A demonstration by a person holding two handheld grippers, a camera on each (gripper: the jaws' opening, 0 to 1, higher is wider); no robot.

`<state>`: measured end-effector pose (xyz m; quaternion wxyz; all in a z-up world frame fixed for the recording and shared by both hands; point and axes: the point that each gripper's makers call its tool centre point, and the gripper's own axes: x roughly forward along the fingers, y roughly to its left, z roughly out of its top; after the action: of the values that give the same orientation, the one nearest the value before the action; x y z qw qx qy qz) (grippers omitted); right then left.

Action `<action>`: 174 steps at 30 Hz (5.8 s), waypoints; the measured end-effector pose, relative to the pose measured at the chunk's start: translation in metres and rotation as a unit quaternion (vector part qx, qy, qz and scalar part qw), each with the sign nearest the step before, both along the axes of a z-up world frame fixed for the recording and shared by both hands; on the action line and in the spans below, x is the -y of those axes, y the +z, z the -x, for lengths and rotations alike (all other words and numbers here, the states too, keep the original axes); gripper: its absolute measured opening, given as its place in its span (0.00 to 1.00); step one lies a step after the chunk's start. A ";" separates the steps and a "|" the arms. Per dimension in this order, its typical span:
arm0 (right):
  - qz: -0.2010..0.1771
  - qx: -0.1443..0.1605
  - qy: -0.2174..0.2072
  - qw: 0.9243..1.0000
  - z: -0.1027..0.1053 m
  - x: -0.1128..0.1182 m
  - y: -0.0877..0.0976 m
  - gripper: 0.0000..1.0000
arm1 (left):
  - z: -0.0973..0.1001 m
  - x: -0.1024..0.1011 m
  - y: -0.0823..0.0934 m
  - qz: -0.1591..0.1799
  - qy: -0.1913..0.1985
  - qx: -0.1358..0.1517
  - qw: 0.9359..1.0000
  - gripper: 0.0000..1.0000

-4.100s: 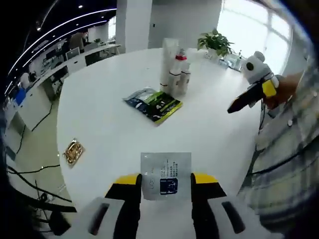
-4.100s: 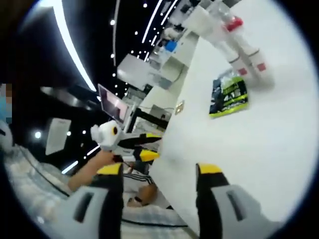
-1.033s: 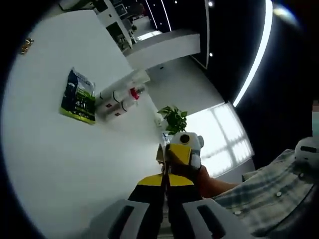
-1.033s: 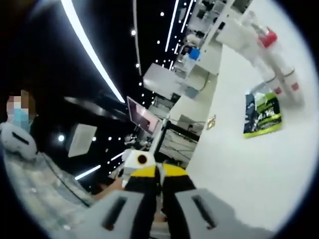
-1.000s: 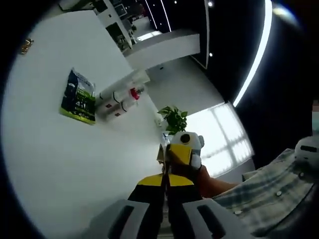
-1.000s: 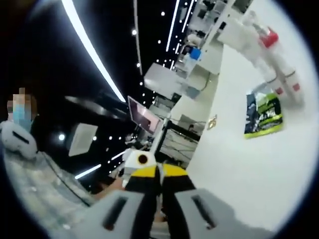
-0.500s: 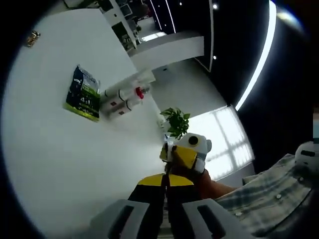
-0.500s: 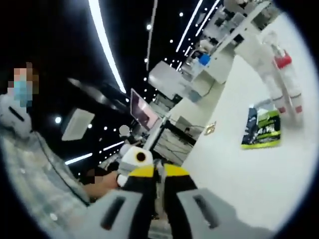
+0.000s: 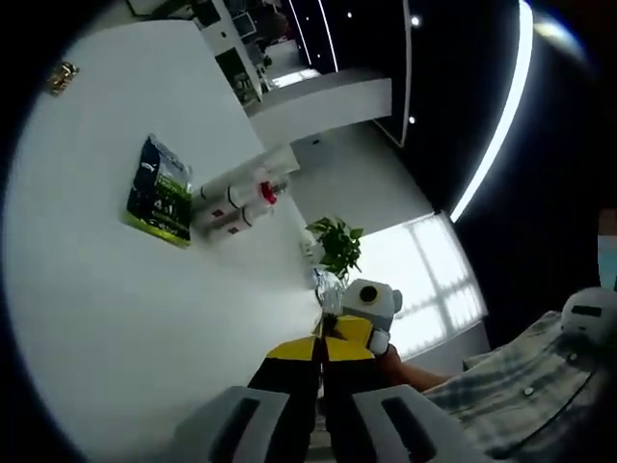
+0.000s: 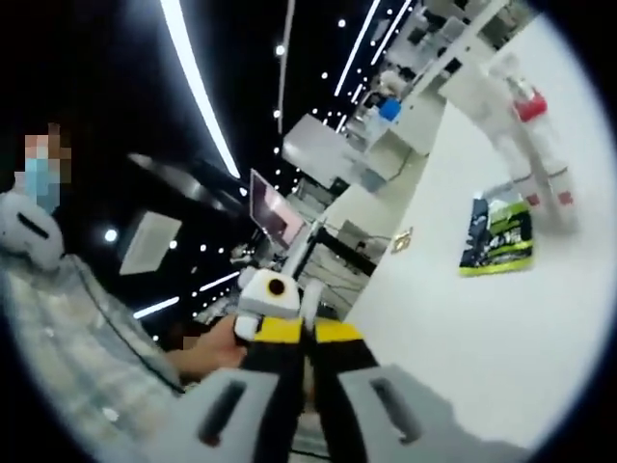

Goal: Arrange the skincare products in the storage area until every visible bottle or jar stands upright without overlapping.

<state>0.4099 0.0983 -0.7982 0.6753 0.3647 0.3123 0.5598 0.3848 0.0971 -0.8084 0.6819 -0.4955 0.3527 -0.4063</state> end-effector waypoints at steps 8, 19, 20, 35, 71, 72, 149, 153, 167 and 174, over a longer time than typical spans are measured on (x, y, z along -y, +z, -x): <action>0.014 0.021 0.001 1.000 0.004 0.004 -0.003 0.00 | 0.000 0.001 -0.002 -0.011 -0.004 0.007 1.000 0.00; 0.013 0.006 -0.008 1.000 -0.003 0.002 -0.005 0.00 | -0.003 -0.003 -0.002 -0.003 0.002 0.017 1.000 0.00; 0.014 0.003 -0.008 1.000 -0.003 0.002 -0.007 0.00 | -0.002 -0.003 -0.003 -0.009 0.000 0.018 1.000 0.00; -0.003 -0.043 -0.055 0.998 -0.008 0.022 -0.007 0.11 | -0.028 -0.023 -0.024 -0.014 0.004 0.000 1.000 0.00; 0.084 -0.110 -0.116 0.984 -0.005 0.073 -0.042 0.18 | -0.238 -0.125 -0.163 -0.219 0.082 -0.104 0.967 0.01; 0.083 -0.110 -0.114 0.984 -0.006 0.073 -0.041 0.18 | -0.240 -0.128 -0.165 -0.232 0.083 -0.105 0.964 0.02; 0.104 -0.104 -0.094 0.985 0.029 0.085 -0.040 0.18 | -0.224 -0.293 -0.176 -0.570 0.263 -0.038 0.777 0.72; 0.103 -0.098 -0.102 0.985 0.030 0.085 -0.041 0.17 | -0.218 -0.283 -0.173 -0.597 0.241 -0.004 0.765 0.61; 0.105 -0.087 -0.084 0.987 0.033 0.082 -0.037 0.16 | -0.207 -0.278 -0.165 -0.563 0.252 -0.010 0.787 0.38; 0.103 -0.084 -0.070 0.989 0.035 0.077 -0.039 0.16 | -0.199 -0.264 -0.161 -0.526 0.264 -0.006 0.808 0.22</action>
<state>0.3753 0.0210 -0.8370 0.7183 0.3598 0.3973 0.4436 0.5835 0.3614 -0.9692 0.9170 -0.1371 0.3723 0.0404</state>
